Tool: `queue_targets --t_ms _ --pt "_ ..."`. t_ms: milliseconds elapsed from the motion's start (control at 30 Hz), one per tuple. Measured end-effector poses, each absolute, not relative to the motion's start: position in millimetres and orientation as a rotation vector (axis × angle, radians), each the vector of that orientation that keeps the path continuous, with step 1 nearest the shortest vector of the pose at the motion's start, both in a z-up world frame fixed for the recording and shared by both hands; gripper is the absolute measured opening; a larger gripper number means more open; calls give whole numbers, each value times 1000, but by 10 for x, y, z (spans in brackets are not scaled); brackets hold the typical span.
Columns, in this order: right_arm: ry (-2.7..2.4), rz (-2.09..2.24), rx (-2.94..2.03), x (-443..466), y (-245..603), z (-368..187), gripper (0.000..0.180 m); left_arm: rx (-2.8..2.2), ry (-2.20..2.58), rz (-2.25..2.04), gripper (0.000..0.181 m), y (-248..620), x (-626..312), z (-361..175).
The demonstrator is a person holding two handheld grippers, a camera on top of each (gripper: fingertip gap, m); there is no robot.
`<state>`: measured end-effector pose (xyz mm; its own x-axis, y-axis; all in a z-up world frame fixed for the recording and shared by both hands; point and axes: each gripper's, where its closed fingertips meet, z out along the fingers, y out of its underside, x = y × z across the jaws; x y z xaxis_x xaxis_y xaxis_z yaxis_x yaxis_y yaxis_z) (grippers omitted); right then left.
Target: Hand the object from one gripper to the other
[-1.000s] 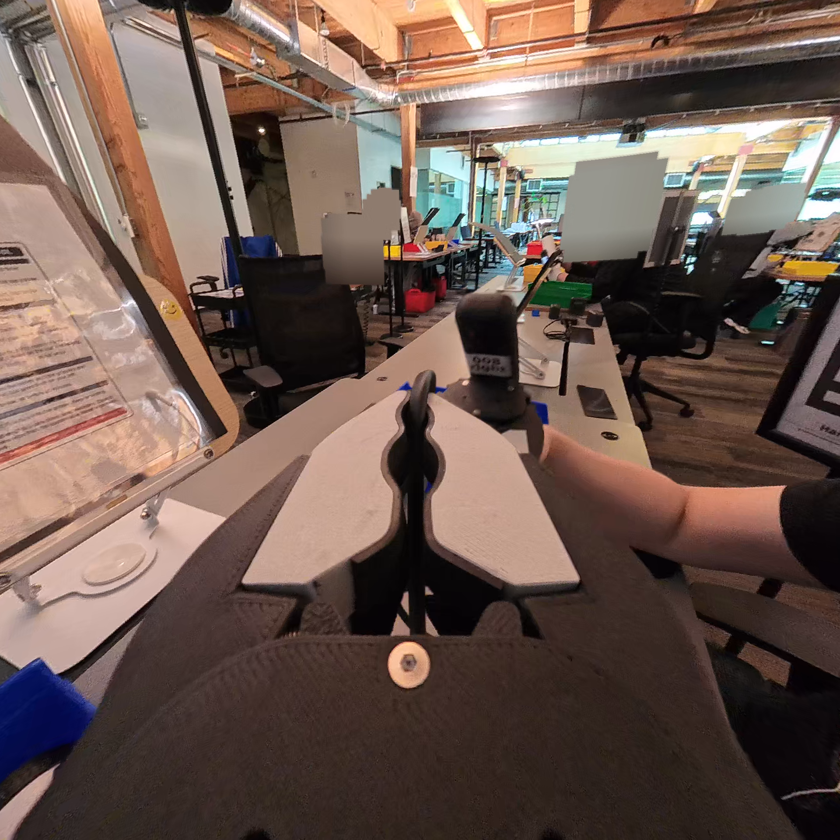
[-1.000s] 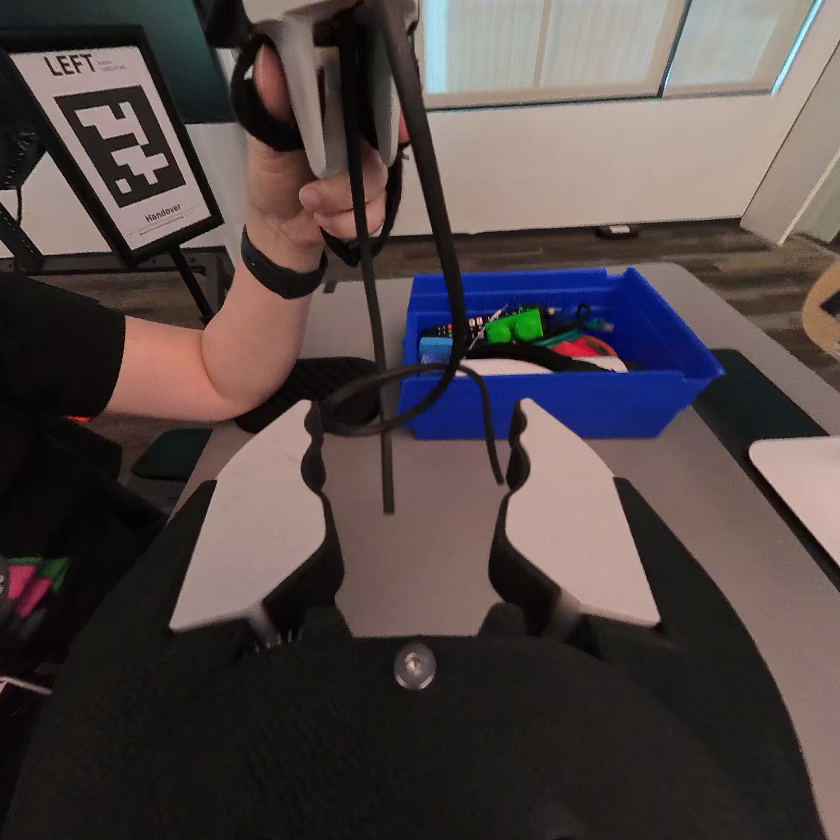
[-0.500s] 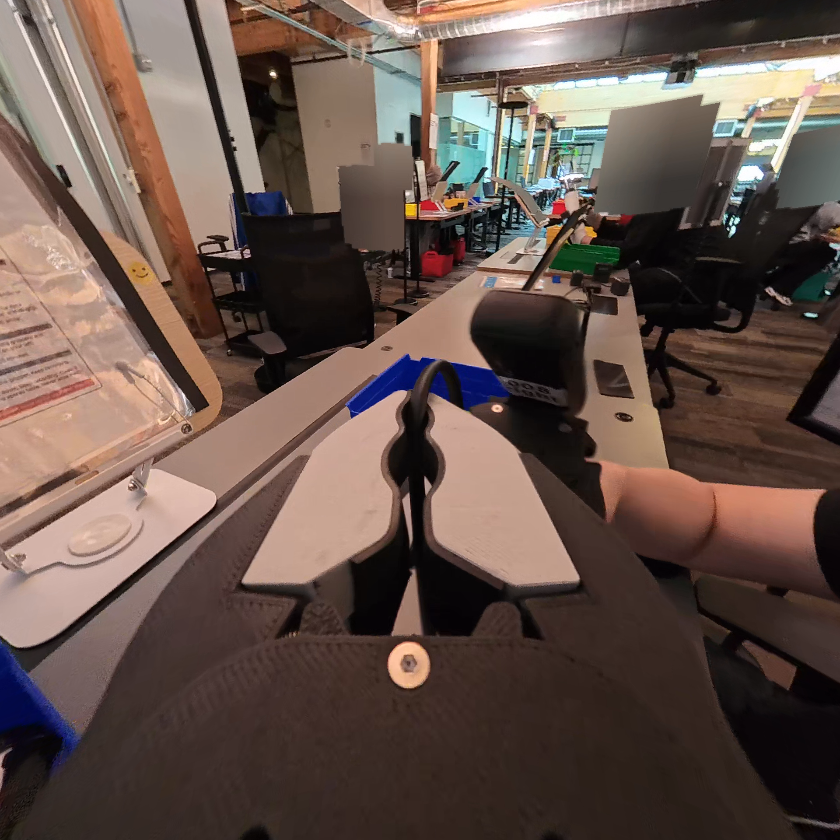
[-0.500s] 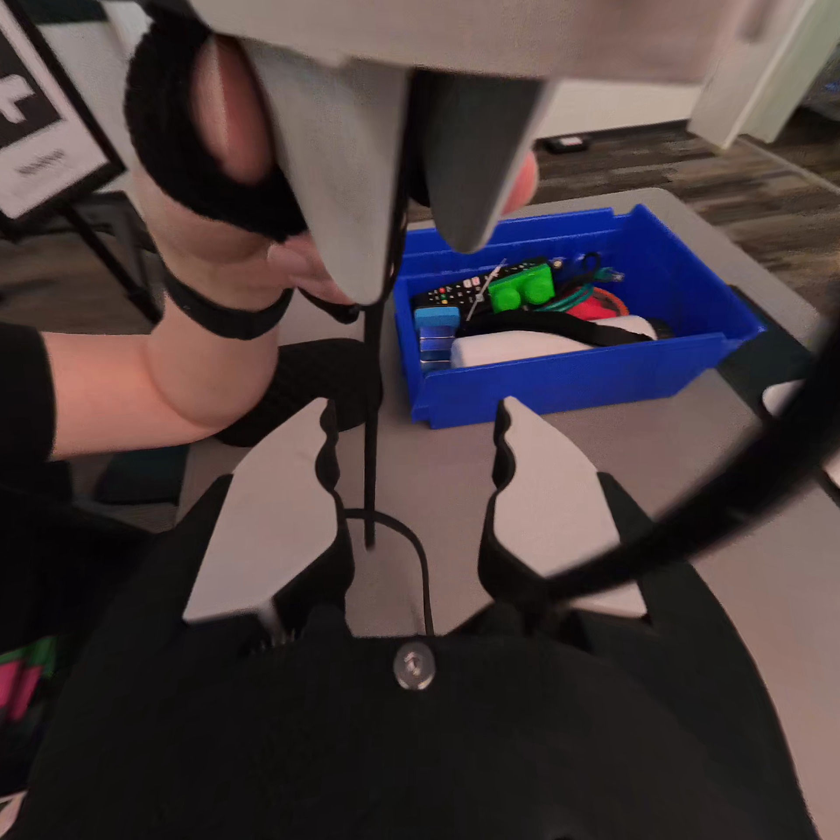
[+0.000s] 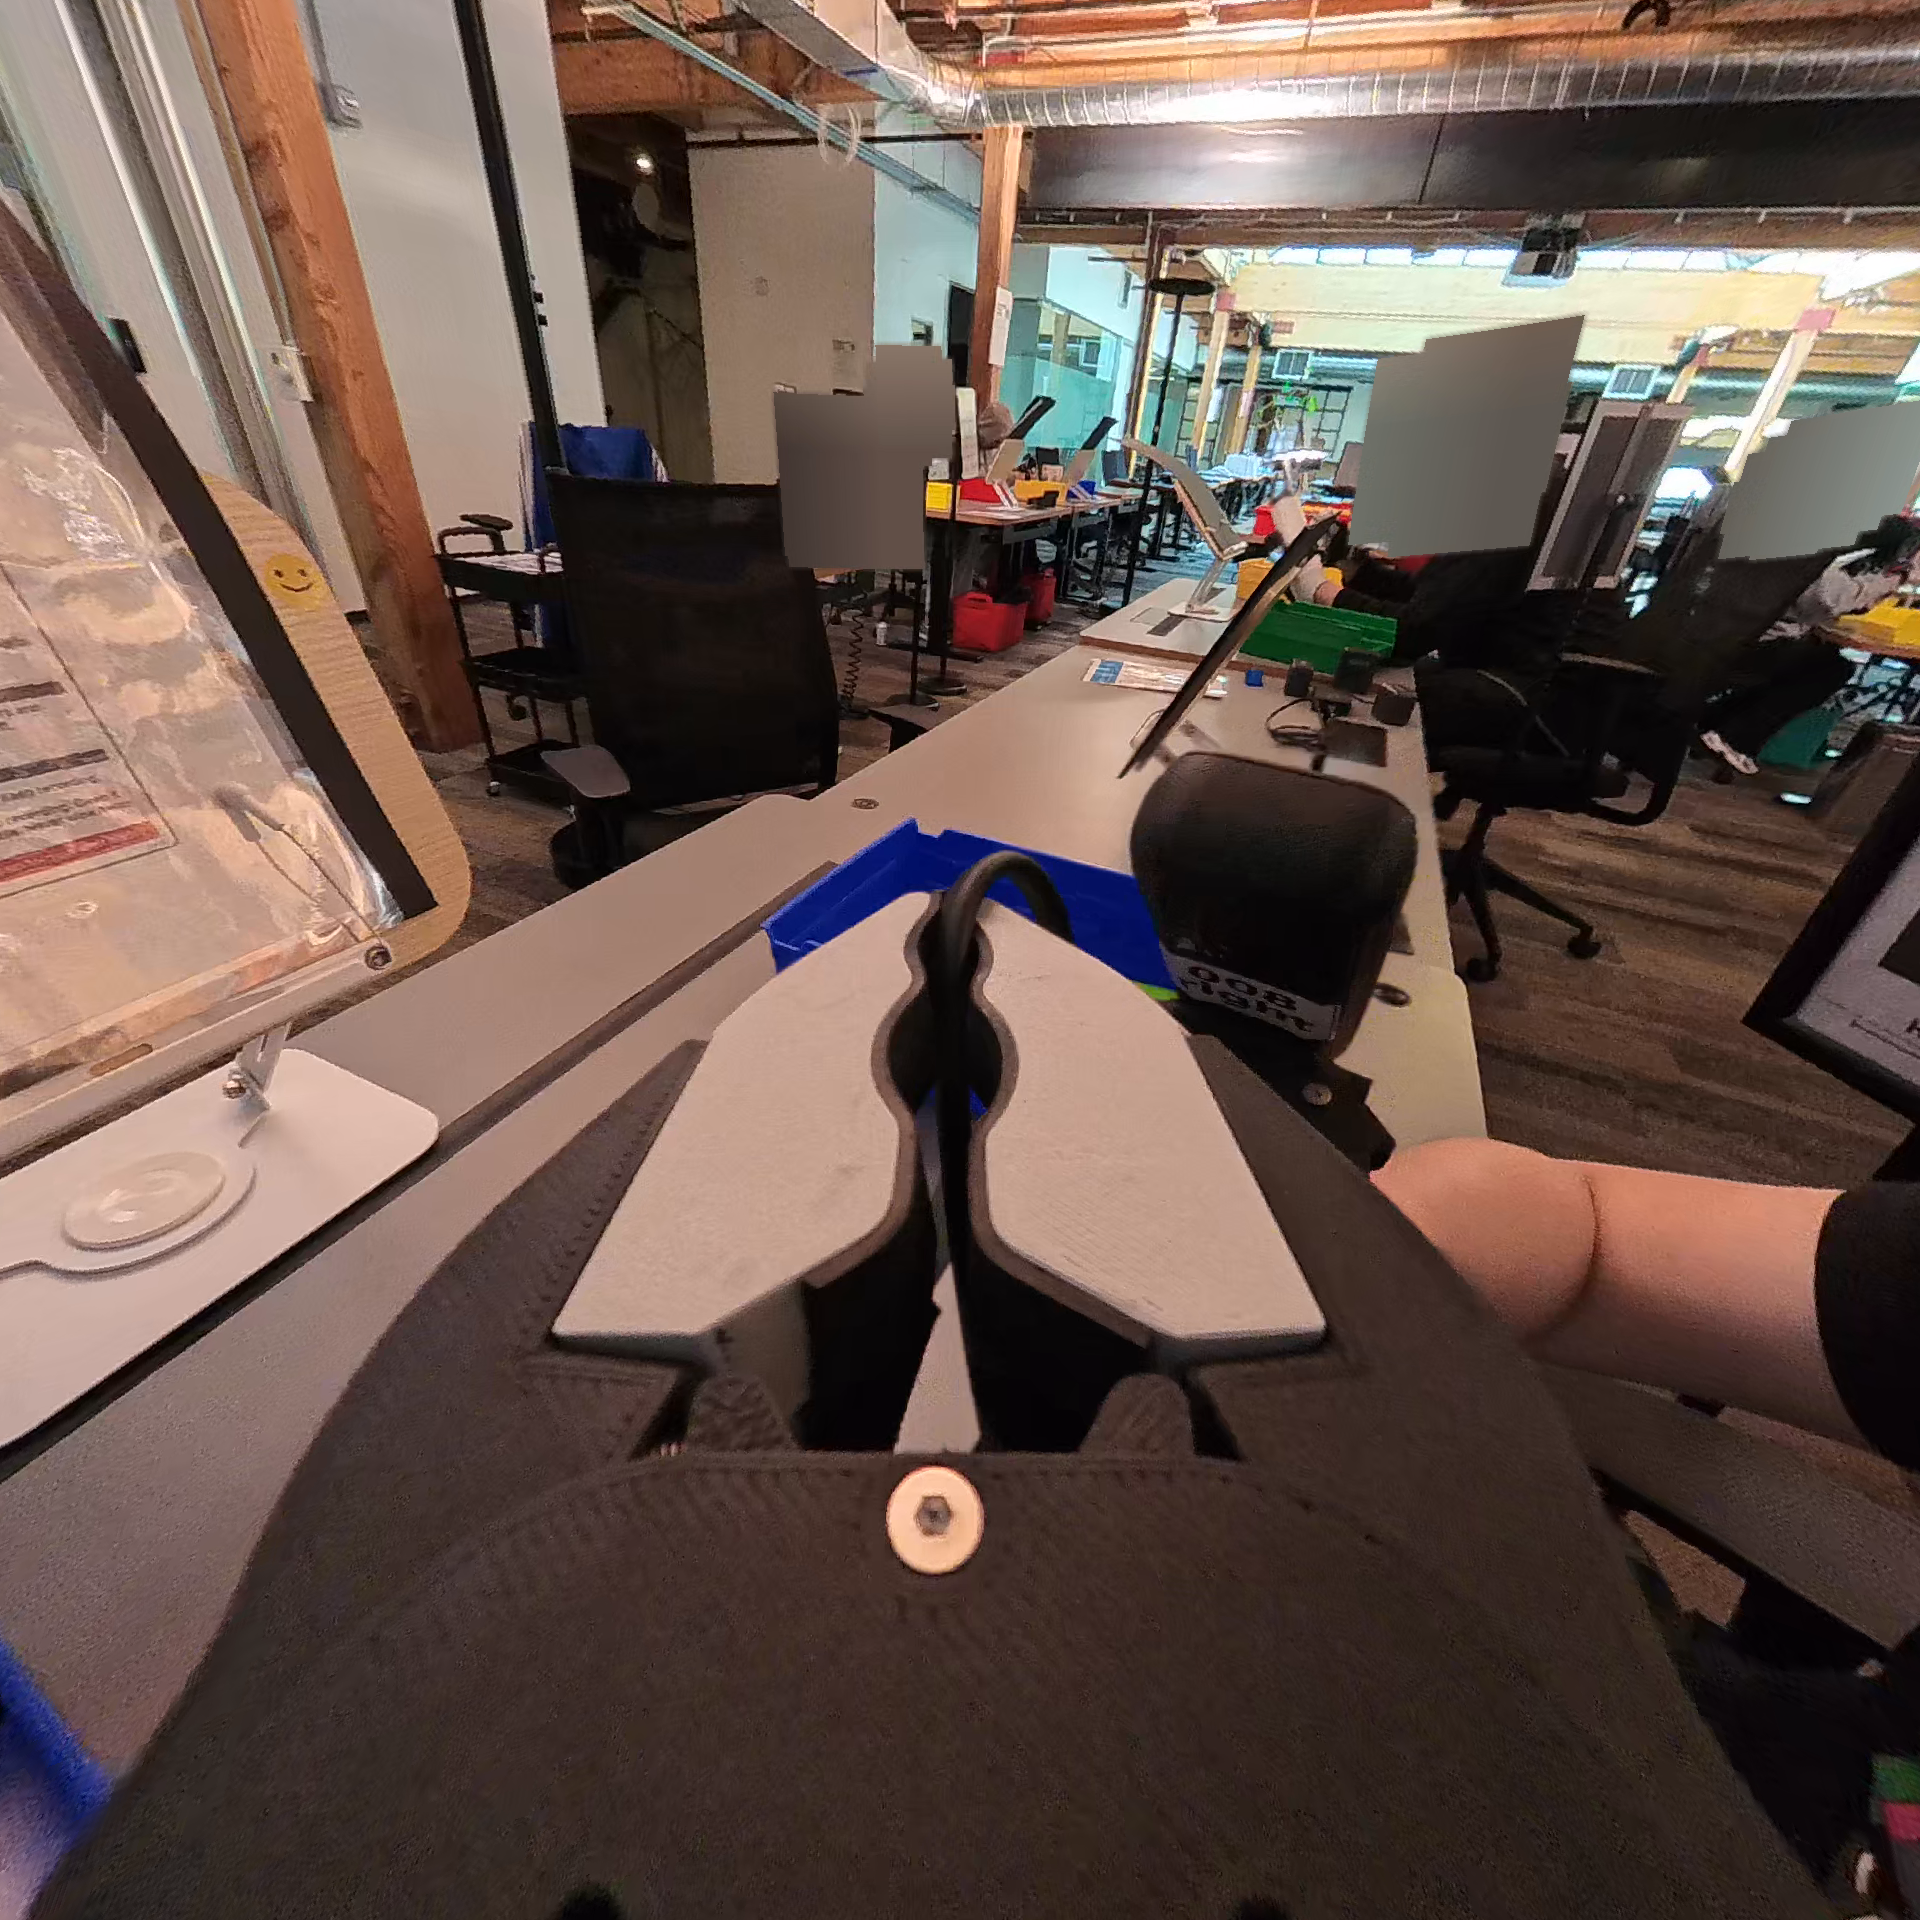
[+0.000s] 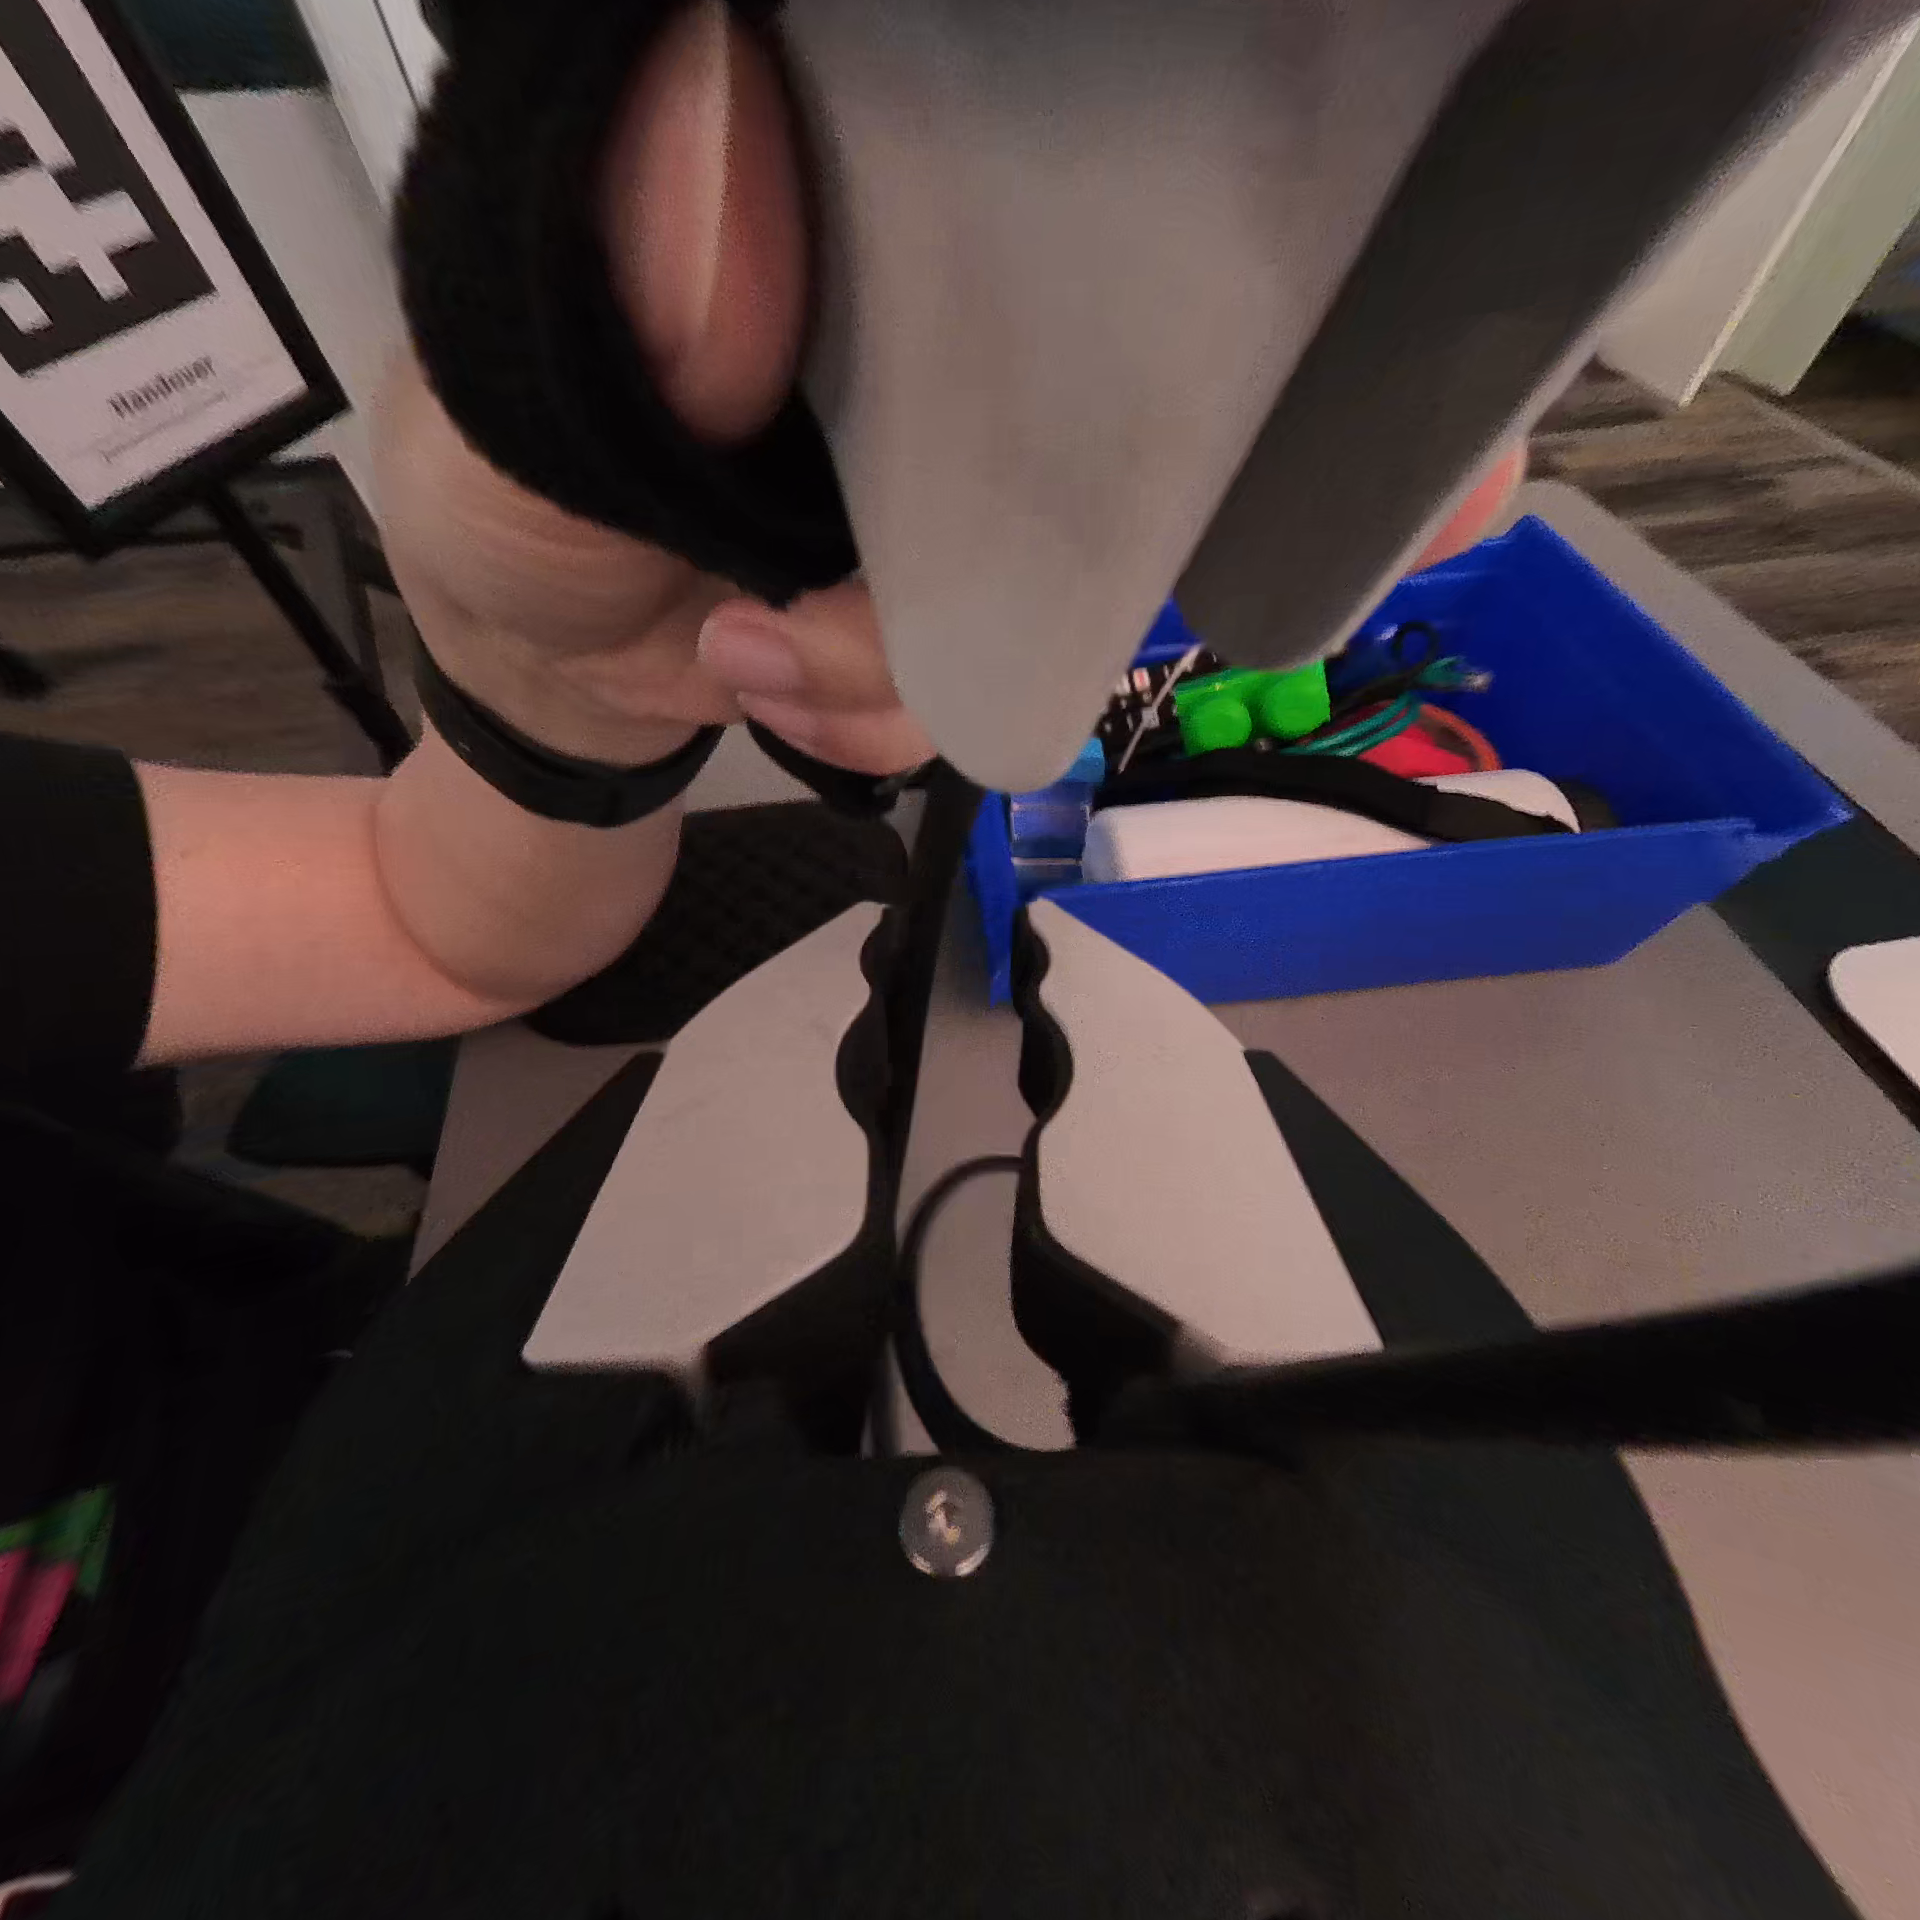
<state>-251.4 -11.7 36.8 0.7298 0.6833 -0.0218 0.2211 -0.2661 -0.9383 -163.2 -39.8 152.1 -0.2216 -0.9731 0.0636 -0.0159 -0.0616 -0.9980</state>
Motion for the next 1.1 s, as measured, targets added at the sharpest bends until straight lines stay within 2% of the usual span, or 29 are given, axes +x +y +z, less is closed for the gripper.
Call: queue_targets --t_ms 167,267,433,500,667,733,933,1100 --pt "-729 472 -1883 -2351 -179 421 14 -1113 1332 -1354 6 -304 -1702 1572" --pt "-689 544 -1900 -2236 -245 528 12 -1098 1351 -1357 0 -297 -1717 1571" --pt "-706 617 -1953 -2153 -335 502 14 -1119 1350 -1403 0 -300 -1663 1534" --pt "-719 588 -1934 -2142 -311 505 21 -1109 1339 -1414 0 -312 -1657 1550" --pt "-729 512 -1866 -2113 -243 553 50 -1077 1297 -1420 0 -287 -1724 1645" --pt "-717 507 -1868 -2087 -231 559 53 -1073 1285 -1424 0 -273 -1753 1676" --pt "-648 426 -1825 -1965 -112 600 81 -1051 1249 -1438 0 -236 -1844 1773" --pt "-665 409 -1817 -1982 -114 601 73 -1060 1245 -1418 0 -204 -1867 1780"
